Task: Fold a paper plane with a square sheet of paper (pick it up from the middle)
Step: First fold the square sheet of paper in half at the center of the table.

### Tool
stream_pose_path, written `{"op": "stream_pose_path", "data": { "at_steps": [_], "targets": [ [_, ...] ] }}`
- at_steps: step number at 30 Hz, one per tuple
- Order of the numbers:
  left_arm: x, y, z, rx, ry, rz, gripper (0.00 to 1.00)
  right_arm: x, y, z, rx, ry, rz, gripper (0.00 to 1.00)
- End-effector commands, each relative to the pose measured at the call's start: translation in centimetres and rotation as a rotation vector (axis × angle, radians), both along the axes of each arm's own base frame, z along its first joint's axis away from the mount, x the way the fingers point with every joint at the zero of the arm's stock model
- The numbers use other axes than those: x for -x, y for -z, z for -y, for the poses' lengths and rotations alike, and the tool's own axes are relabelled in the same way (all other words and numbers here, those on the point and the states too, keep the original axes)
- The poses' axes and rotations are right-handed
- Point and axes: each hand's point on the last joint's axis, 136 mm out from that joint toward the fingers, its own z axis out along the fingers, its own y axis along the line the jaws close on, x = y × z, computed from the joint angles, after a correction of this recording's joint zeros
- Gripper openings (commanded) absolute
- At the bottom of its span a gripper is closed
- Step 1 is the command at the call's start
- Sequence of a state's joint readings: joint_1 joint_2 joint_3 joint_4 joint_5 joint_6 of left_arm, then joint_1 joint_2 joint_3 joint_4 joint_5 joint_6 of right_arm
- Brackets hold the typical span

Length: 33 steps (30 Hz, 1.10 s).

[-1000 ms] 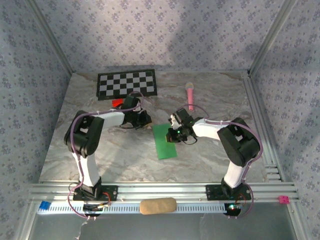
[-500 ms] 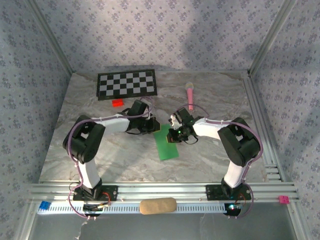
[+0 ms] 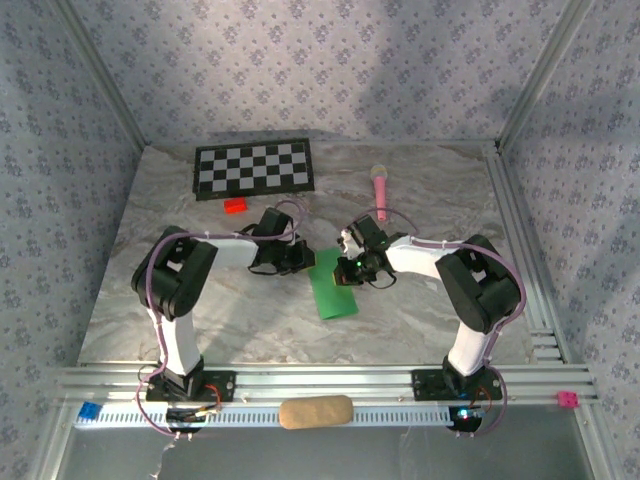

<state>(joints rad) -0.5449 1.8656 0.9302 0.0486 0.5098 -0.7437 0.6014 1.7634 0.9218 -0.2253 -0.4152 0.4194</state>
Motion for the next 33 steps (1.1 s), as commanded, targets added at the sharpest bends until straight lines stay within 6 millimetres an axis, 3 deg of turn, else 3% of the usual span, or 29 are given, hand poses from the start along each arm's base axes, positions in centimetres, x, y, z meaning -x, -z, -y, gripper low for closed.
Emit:
{"op": "stream_pose_path", "data": {
  "at_steps": [1,7,23,33],
  "targets": [
    [-0.8,2.4,-3.5,-0.134,-0.113,-0.015,0.12,3.2,3.7,3.6,0.170,0.006,-0.138,0.00],
    [-2.4,1.7,-3.6,-0.127,-0.162,-0.005,0.12,3.3,3.8,3.6,0.170,0.004,-0.143,0.00],
    [-4.4,2.7,-5.6,-0.158,-0.319,-0.082,0.11,3.4,3.9,3.5,0.161,0.002,-0.152,0.00],
    [-5.6,1.4,-6.1,-0.213,-0.366,-0.072,0.10,3.5,3.8,3.7,0.161,0.002,-0.152,0.00]
  ]
}}
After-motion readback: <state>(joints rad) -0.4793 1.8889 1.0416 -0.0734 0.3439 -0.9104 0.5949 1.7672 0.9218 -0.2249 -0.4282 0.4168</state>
